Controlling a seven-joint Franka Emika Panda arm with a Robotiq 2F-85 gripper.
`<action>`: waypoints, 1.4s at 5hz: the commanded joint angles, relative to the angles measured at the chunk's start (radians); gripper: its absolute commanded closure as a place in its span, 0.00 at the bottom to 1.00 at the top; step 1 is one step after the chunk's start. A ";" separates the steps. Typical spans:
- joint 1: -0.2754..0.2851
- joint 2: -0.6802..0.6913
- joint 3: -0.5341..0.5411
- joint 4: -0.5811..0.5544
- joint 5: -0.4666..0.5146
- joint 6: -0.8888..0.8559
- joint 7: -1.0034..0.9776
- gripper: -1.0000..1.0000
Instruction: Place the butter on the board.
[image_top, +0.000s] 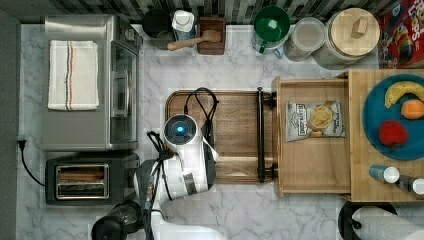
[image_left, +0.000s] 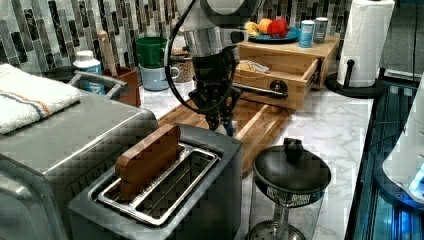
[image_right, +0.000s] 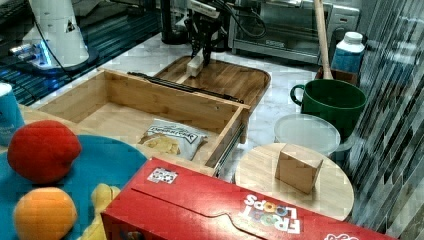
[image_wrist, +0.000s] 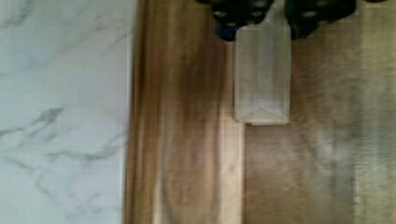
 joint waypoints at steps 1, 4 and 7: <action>0.050 -0.047 0.035 0.080 -0.025 -0.042 0.121 0.00; 0.019 -0.059 0.073 0.118 -0.039 -0.086 0.146 0.00; 0.027 -0.059 0.065 0.118 -0.038 -0.086 0.145 0.00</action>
